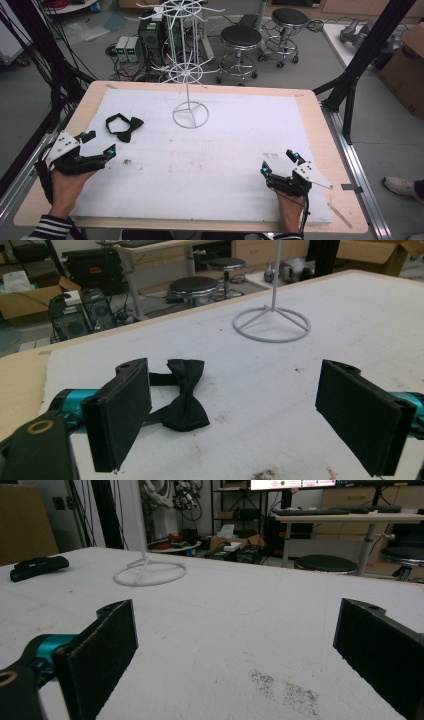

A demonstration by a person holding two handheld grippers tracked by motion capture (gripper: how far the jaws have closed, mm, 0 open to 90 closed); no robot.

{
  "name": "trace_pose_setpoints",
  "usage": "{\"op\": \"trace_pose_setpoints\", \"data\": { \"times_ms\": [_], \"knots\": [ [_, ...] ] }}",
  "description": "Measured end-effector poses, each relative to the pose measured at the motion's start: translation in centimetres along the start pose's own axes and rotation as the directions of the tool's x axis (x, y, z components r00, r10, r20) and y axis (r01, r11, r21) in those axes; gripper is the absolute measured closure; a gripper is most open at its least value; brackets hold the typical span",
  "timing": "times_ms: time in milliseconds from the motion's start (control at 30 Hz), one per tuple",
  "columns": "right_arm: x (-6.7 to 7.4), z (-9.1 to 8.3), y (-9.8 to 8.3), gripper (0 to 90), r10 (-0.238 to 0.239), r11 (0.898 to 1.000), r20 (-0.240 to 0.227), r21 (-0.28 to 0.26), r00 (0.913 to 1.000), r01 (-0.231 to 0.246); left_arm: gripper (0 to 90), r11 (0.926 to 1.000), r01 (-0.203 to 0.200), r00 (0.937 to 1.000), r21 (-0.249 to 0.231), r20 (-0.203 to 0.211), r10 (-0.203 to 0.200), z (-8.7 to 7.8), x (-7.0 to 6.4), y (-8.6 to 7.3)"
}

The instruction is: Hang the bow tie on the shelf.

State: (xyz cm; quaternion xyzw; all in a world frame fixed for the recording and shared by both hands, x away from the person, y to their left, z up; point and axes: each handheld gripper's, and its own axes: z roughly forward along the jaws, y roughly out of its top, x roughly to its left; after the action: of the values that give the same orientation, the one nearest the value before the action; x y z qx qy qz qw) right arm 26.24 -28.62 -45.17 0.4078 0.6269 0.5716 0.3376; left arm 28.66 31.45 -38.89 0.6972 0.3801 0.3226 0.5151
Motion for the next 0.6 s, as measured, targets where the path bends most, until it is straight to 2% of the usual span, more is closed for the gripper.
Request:
{"op": "trace_pose_setpoints", "data": {
  "times_ms": [200,333,600],
  "knots": [
    [0.0,0.0,0.0,2.9,0.008,1.0,0.0,0.002,1.0,-0.008,15.1,0.9988,-0.026,0.9996,0.041,0.011,0.026,0.6,0.5,2.3],
    [-0.1,0.0,0.0,2.9,0.002,1.0,0.001,-0.003,1.0,-0.002,15.1,0.9955,-0.046,0.9986,0.082,0.029,0.044,1.3,0.8,3.6],
    [-0.1,0.0,0.0,2.9,0.004,1.0,-0.002,-0.003,1.0,-0.004,15.3,0.9861,-0.036,0.9986,0.162,0.044,0.029,2.8,1.7,4.8]
  ]
}}
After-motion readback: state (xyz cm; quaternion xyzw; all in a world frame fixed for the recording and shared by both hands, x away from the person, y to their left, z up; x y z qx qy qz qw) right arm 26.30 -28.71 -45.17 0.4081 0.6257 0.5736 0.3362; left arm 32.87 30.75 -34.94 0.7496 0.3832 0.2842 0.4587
